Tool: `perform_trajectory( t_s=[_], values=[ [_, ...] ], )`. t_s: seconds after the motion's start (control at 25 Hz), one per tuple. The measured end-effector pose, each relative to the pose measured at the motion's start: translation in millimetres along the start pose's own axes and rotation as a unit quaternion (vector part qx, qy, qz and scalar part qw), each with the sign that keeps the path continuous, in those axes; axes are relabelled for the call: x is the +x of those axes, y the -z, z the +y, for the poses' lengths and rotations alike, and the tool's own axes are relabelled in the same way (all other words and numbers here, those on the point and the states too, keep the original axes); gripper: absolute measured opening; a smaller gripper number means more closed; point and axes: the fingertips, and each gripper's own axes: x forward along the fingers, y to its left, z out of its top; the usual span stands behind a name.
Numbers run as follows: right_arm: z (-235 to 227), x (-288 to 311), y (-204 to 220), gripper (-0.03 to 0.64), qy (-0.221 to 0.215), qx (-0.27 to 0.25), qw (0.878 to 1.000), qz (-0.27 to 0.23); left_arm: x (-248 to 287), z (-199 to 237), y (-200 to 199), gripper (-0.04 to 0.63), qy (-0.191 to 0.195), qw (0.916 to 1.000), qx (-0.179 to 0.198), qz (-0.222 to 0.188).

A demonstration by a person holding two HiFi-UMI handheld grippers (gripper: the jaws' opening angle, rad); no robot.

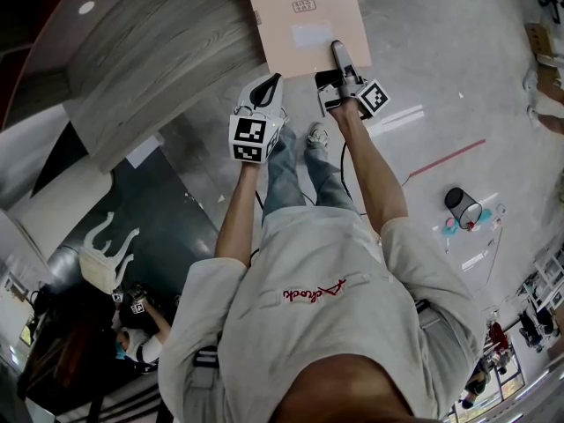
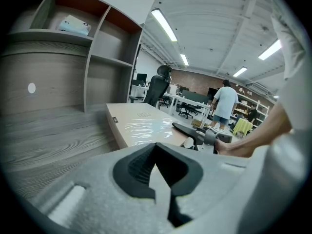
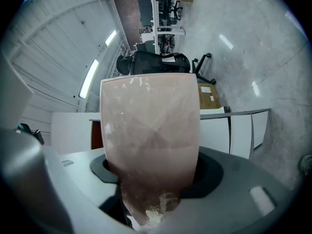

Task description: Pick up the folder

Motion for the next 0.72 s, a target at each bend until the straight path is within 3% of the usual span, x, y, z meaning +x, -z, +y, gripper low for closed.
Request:
perform_trajectory(
  t_s=[0.44,0.72],
  values=[
    [10.1,-3.0,6.3,0.291,0.008,-0.002,1.0,0.006,-7.9,5.4,-14.4,-0.001,-0.009,0.9999,0.003,-0.014],
    [31.2,-19.4,10.6,0.291,-0.01,-0.002,1.0,0.017,-17.9,-0.3,-33.8,-0.002,-0.015,0.9994,0.011,-0.028]
  ],
)
